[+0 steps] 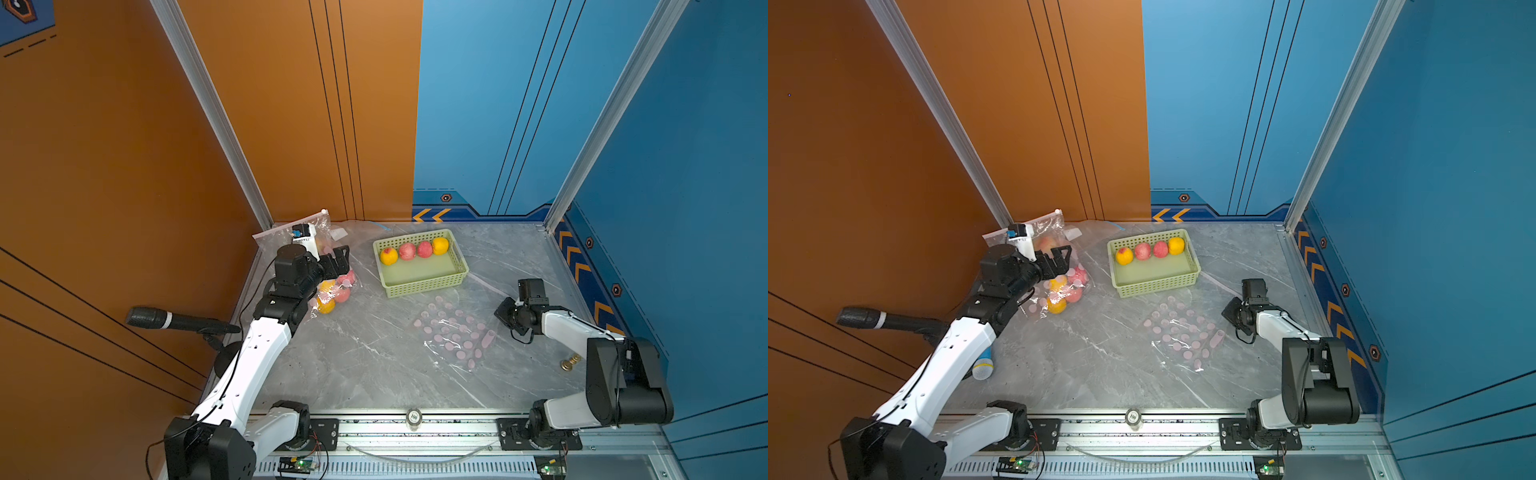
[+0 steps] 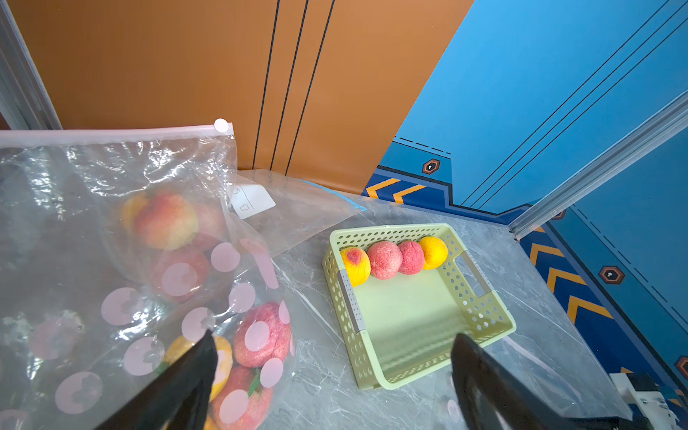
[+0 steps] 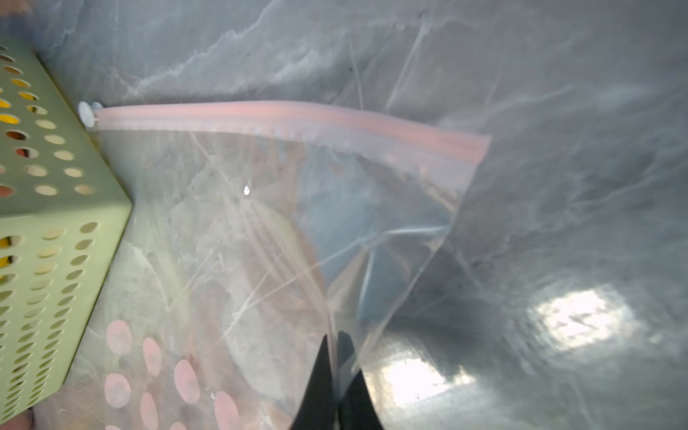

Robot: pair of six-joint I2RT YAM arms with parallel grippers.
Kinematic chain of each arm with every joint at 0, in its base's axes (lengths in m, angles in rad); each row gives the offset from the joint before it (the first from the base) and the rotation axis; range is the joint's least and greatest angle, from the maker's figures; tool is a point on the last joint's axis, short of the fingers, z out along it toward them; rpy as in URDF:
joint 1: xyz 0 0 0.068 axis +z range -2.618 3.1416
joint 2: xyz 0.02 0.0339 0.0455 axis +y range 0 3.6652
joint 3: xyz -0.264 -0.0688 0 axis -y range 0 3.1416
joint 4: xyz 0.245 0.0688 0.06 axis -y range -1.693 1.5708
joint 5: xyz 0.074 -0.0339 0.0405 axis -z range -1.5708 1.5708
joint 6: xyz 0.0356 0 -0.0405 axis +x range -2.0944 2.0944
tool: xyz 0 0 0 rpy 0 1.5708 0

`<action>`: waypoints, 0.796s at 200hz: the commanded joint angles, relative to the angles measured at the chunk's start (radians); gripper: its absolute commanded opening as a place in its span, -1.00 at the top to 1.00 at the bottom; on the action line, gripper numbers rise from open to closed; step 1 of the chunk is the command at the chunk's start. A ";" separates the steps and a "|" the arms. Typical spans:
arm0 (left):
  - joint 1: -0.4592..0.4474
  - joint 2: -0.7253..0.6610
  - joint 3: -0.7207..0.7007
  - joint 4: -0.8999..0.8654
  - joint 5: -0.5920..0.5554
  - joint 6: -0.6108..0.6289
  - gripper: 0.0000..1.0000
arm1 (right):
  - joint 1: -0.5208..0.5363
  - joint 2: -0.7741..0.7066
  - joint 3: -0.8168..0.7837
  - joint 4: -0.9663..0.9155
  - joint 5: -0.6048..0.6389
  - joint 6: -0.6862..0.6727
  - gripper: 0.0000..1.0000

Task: Place the peach in a zip-top bag and seal the zipper
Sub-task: Open the zipper of the food storage bag at the center of the board.

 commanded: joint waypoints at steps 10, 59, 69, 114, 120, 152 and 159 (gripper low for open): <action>-0.010 -0.027 0.003 -0.008 0.010 -0.061 -0.95 | -0.007 -0.145 0.088 -0.185 0.193 -0.088 1.00; -0.007 -0.070 0.031 -0.046 -0.010 -0.113 -0.95 | 0.039 -0.307 0.258 -0.398 0.340 -0.273 1.00; -0.007 -0.082 0.034 -0.044 -0.015 -0.122 -0.95 | 0.071 -0.347 0.296 -0.422 0.372 -0.318 1.00; -0.002 -0.141 0.028 0.000 0.040 -0.110 -0.95 | 0.333 -0.429 0.511 -0.510 0.451 -0.542 1.00; -0.002 -0.147 0.024 0.012 0.054 -0.109 -0.95 | 0.379 -0.427 0.542 -0.519 0.463 -0.567 1.00; 0.016 -0.153 0.003 0.081 0.166 -0.110 -0.96 | 0.567 -0.401 0.680 -0.534 0.428 -0.674 1.00; 0.020 -0.155 -0.001 0.094 0.195 -0.111 -0.97 | 0.598 -0.395 0.700 -0.526 0.420 -0.691 1.00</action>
